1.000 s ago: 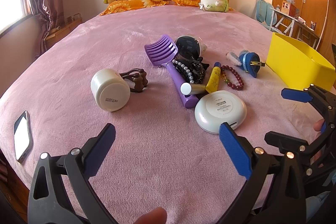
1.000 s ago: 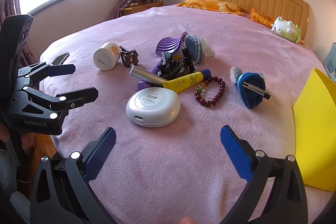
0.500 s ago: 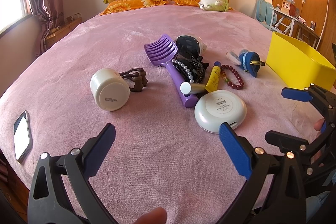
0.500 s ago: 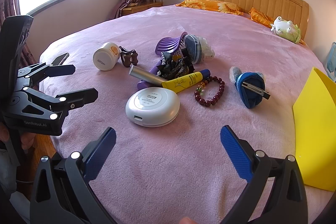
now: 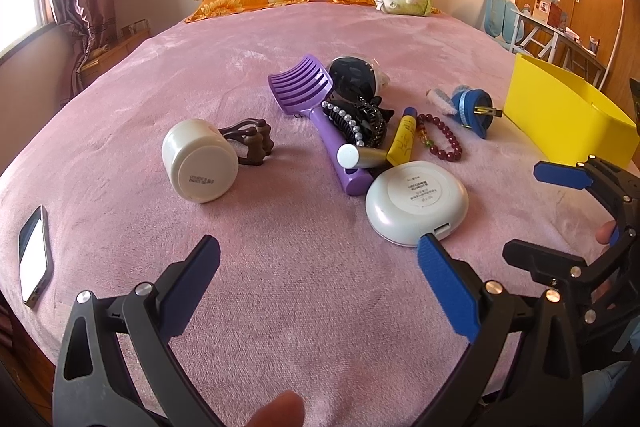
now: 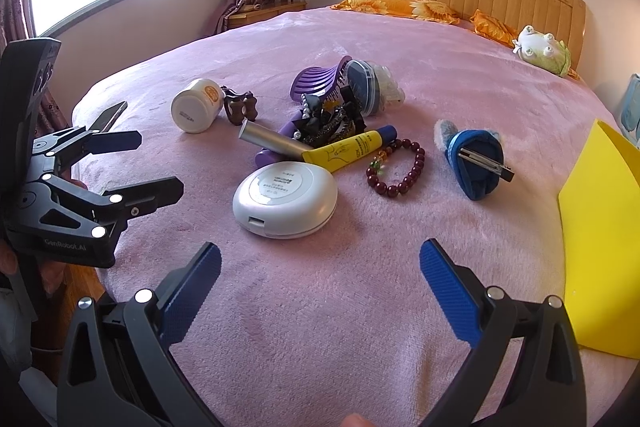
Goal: Organize jewelry
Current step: 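Move the right tool to the white round compact and close on it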
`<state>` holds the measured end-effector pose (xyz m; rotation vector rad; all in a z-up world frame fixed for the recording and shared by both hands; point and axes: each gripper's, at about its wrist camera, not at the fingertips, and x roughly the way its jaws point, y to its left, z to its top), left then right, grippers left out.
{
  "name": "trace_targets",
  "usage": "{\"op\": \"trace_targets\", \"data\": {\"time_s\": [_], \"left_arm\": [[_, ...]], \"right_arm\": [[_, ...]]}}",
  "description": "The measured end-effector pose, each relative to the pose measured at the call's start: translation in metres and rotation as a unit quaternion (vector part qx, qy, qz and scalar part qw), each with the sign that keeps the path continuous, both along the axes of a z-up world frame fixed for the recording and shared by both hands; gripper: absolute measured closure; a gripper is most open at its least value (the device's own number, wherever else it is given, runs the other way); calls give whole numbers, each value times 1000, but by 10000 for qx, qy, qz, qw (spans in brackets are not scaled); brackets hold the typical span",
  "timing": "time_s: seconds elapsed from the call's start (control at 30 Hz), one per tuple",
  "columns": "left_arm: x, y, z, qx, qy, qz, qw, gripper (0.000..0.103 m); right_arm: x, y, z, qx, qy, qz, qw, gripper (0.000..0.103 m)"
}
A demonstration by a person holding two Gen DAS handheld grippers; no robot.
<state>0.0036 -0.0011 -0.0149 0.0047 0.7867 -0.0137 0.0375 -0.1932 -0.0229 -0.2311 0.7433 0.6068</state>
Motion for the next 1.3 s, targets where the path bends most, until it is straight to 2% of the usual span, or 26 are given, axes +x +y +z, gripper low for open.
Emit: {"op": "trace_targets", "data": {"time_s": [0.13,0.33,0.47,0.63,0.87,1.1,1.13,1.17,1.23,1.3], "left_arm": [[1,-2,-3,-74,75,-170,9998,6],[3,-11,-4,283,141,-470,9984,6],[2,-7,1,226,109,-634,9977,6],[8,2,4,135,56,-636,9979,6],[12,7,-6,-48,121,-814,9966,6],[12,11,-11,-2,126,-799,9967,6],[13,12,-12,-8,134,-799,9967,6],[13,12,-13,-6,146,-800,9967,6],[15,12,-15,11,165,-812,9966,6],[16,11,-17,6,173,-842,9963,6]], "right_arm": [[1,-1,-1,3,47,-24,10000,3],[9,-3,-2,111,269,-90,9995,3],[21,1,2,165,337,-80,9993,3],[39,13,3,486,752,31,9960,3],[49,28,-4,482,1029,149,9934,3],[60,36,-16,569,1396,166,9884,3],[60,38,-17,594,1432,214,9877,5],[60,39,-17,603,1456,256,9872,14],[62,43,-20,485,1490,249,9873,27],[67,44,-23,419,1546,195,9869,28]]}}
